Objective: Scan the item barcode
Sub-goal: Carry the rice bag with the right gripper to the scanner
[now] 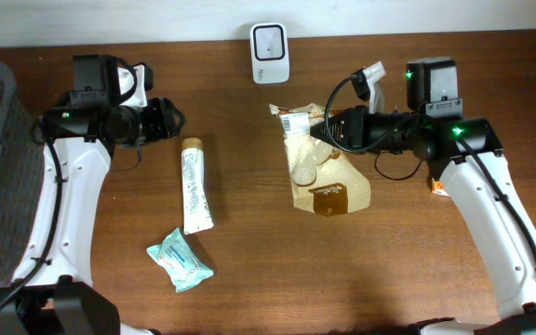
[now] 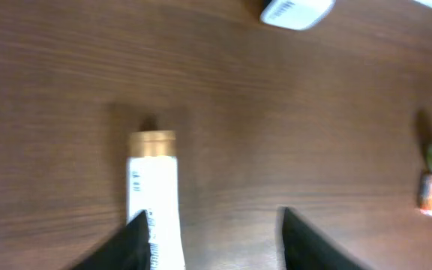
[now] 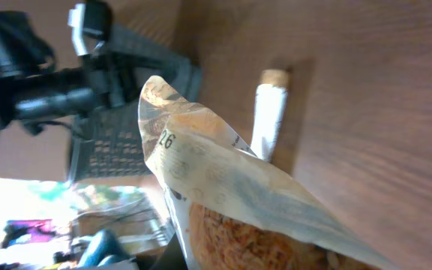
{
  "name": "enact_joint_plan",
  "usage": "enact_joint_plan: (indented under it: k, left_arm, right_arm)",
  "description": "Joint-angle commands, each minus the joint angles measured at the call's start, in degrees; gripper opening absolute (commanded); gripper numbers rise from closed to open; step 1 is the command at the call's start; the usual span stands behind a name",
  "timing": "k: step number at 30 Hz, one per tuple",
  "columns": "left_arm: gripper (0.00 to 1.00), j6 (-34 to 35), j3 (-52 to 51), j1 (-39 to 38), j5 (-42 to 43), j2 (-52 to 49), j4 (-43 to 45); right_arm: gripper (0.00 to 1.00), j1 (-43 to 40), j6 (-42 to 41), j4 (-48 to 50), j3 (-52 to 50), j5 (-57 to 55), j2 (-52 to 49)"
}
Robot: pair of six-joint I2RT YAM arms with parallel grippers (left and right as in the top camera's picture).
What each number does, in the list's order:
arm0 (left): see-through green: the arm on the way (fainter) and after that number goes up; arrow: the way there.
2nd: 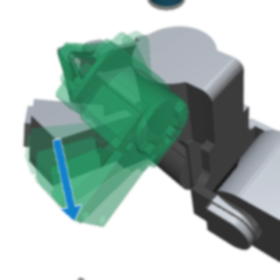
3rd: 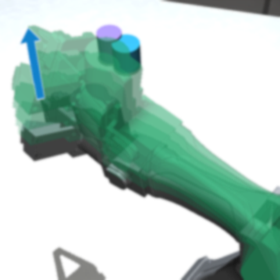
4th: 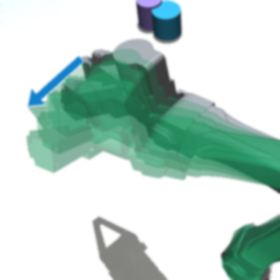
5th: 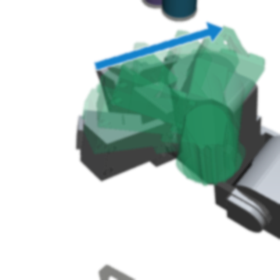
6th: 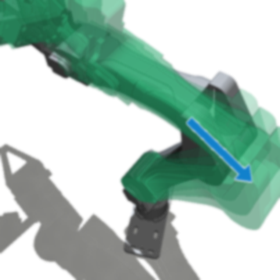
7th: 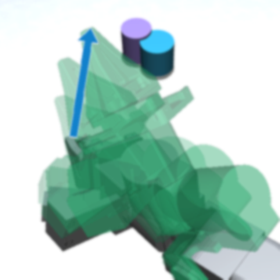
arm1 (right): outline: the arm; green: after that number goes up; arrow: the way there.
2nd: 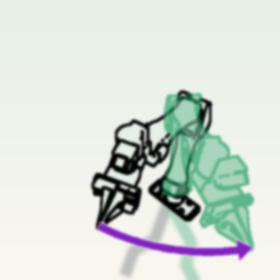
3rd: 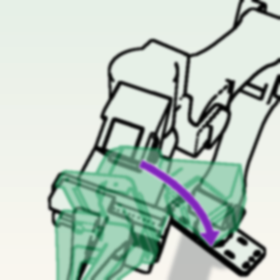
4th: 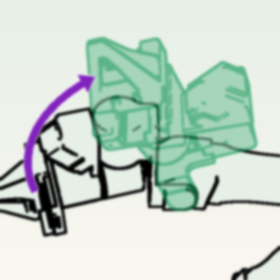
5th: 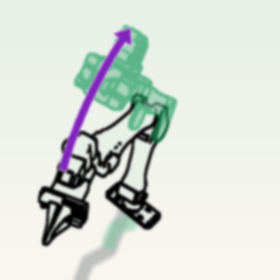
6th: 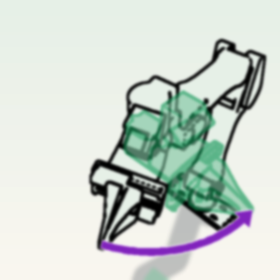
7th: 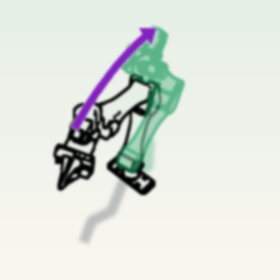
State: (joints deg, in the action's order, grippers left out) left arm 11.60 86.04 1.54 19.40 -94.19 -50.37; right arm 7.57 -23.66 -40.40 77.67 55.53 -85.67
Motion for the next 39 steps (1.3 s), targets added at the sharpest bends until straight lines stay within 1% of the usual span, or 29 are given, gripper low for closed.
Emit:
enact_joint_plan:
  k: [1, 2, 3, 6, 8, 9, 11, 14, 20, 23, 24, 25, 26, 27, 28, 30, 31, 32, 33, 34, 35, 36, 37, 39]
  left_arm:
    - [0.78, -0.61, 0.35, 0.13, -5.79, 0.17, -0.33]
    - [0.99, -0.59, 0.35, 0.13, -5.75, 0.17, -0.63]
    - [0.99, -0.59, 0.35, 0.13, -5.75, 0.17, -0.79]
    - [0.99, -0.59, 0.35, 0.13, -5.75, 0.17, -0.79]
    - [0.99, -0.59, 0.35, 0.13, -5.75, 0.17, -0.79]
    - [0.99, -0.59, 0.35, 0.13, -5.75, 0.17, -0.79]
    - [0.99, -0.59, 0.35, 0.13, -5.73, 0.15, -0.83]
    - [0.99, -0.59, 0.35, 0.13, -5.75, 0.13, -0.94]
    - [0.99, -0.59, 0.35, 0.13, -5.75, 0.13, -0.94]
    - [0.99, -0.59, 0.35, 0.13, -5.75, 0.15, -0.94]
    - [0.99, -0.59, 0.35, 0.13, -5.75, 0.15, -0.94]
    - [0.99, -0.59, 0.35, 0.13, -5.75, 0.13, -0.94]
    - [0.99, -0.59, 0.35, 0.13, -5.75, 0.13, -0.94]
    - [0.99, -0.59, 0.35, 0.13, -5.75, 0.15, -0.94]
    - [0.99, -0.59, 0.35, 0.13, -5.75, 0.13, -0.94]
    - [0.99, -0.59, 0.35, 0.13, -5.75, 0.13, -0.94]
    - [0.99, -0.59, 0.35, 0.13, -5.73, 0.13, -0.94]
    - [0.99, -0.59, 0.35, 0.13, -5.75, 0.13, -0.94]
    - [0.99, -0.59, 0.35, 0.13, -5.75, 0.15, -0.94]
    - [0.99, -0.59, 0.35, 0.13, -5.75, 0.13, -0.94]
    - [0.99, -0.59, 0.35, 0.13, -5.75, 0.13, -0.94]
    - [0.99, -0.59, 0.35, 0.13, -5.75, 0.15, -0.94]
    - [0.99, -0.59, 0.35, 0.13, -5.75, 0.13, -0.94]
    - [0.99, -0.59, 0.35, 0.13, -5.75, 0.13, -0.94]
  right_arm:
    - [0.04, -0.26, -3.98, 0.76, 0.79, 6.03, 0.98]
    - [0.04, -0.26, -8.13, 3.02, 0.79, 9.88, 0.98]
    - [0.04, -0.26, -11.80, 5.31, 0.79, 12.61, 0.98]
    - [0.04, -0.26, -26.67, 14.45, 0.79, 19.10, 0.98]
    - [0.04, -0.24, -30.93, 15.78, 0.79, 20.15, 0.98]
    - [0.04, -0.24, -31.34, 15.78, 0.79, 20.09, 0.98]
    - [0.04, -0.26, -35.10, 15.76, 0.76, 19.06, 0.98]
    - [0.04, -0.26, -37.33, 15.76, 0.76, 18.36, 0.98]
    - [0.04, -0.09, -36.50, 15.78, 0.76, 16.90, 0.98]
    - [0.04, 1.20, -26.10, 15.74, 0.76, 15.37, 0.98]
    - [0.04, 3.06, -17.68, 13.92, 0.76, 9.75, 0.98]
    - [0.04, 5.42, -11.96, 6.51, 0.76, -4.04, 0.94]
    - [0.04, 7.21, -9.77, 2.97, 0.76, -11.69, 0.74]
    - [0.04, 9.31, -8.22, 1.97, 0.79, -15.34, 0.22]
    - [0.04, 10.43, -8.26, 2.82, 1.16, -15.56, -0.96]
    - [0.04, 10.43, -7.56, 1.29, 6.05, -15.54, -5.38]
    - [0.04, 10.49, -4.94, -2.84, 13.53, -16.31, -10.51]
    - [0.04, 10.97, -1.64, -9.70, 24.68, -20.20, -17.03]
    - [0.04, 12.24, 1.66, -14.97, 37.73, -29.99, -24.70]
    - [0.04, 13.14, 3.02, -15.58, 42.38, -35.63, -27.65]
    - [0.04, 14.36, 3.82, -14.84, 46.25, -44.13, -30.82]
    - [0.04, 15.63, 4.85, -12.02, 47.01, -53.11, -33.14]
    - [0.04, 16.20, 5.29, -10.32, 47.01, -57.75, -34.56]
    - [0.04, 17.20, 8.85, -3.26, 47.01, -70.51, -38.38]
